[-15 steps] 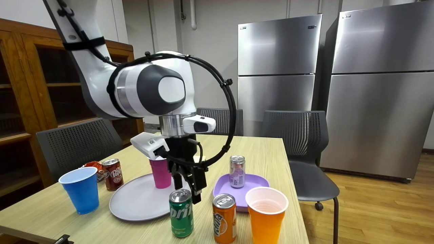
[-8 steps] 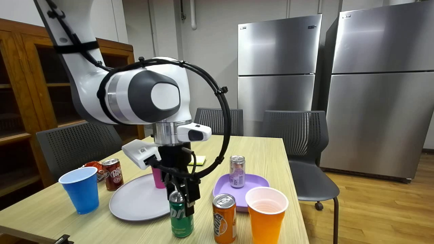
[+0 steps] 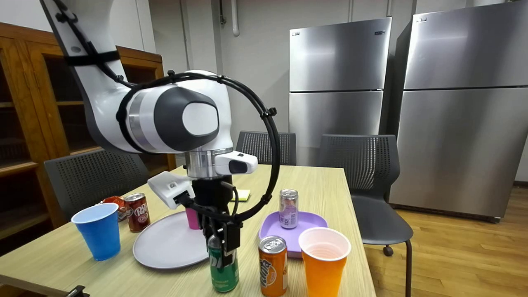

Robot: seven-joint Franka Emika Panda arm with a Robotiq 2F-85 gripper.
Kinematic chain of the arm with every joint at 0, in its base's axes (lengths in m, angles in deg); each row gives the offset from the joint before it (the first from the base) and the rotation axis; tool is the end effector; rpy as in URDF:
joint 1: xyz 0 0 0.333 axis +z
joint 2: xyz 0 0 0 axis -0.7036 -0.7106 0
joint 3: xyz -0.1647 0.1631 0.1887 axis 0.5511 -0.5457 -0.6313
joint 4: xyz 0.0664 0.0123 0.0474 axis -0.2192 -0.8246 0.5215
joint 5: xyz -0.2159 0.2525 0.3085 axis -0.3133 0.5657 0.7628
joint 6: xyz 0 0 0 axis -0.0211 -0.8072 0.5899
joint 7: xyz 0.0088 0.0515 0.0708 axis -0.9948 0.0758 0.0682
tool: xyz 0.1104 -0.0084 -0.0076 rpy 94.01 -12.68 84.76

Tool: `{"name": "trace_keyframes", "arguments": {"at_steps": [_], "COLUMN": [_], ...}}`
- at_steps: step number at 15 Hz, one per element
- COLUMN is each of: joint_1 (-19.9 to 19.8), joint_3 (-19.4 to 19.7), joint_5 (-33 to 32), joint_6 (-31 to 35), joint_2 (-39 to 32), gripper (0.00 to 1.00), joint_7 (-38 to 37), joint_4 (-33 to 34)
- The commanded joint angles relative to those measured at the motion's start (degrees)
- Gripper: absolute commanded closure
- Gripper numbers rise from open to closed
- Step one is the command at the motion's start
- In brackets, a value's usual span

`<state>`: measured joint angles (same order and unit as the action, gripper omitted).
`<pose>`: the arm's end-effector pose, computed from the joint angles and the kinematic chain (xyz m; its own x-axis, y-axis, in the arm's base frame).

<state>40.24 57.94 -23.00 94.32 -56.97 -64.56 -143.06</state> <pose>0.3663 -0.1320 0.0964 0.8343 -0.5494 -0.0459 -0.5428 -0.8332 0.1057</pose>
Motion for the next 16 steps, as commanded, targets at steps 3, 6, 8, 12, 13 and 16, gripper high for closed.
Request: {"name": "trace_keyframes", "arguments": {"at_steps": [3, 6, 8, 12, 13, 16], "joint_1": [-0.6, -1.0, -1.3, -2.1, -2.3, -2.7], "joint_3": [-0.3, -0.8, -1.1, -1.8, -2.0, -2.2], "joint_5": [0.2, 2.1, 3.5, 7.3, 8.5, 12.7], "joint_6": [0.9, 0.7, 0.4, -1.0, -1.2, -2.5], "joint_2": [2.4, 4.3, 6.1, 7.3, 7.4, 6.6], "gripper": [0.61, 0.61, 0.61, 0.61, 0.61, 0.61], "joint_7": [-0.2, 1.2, 1.9, 3.0, 3.6, 5.8], "joint_4": [-1.1, -1.2, -1.4, 0.9, 1.6, 4.9]}}
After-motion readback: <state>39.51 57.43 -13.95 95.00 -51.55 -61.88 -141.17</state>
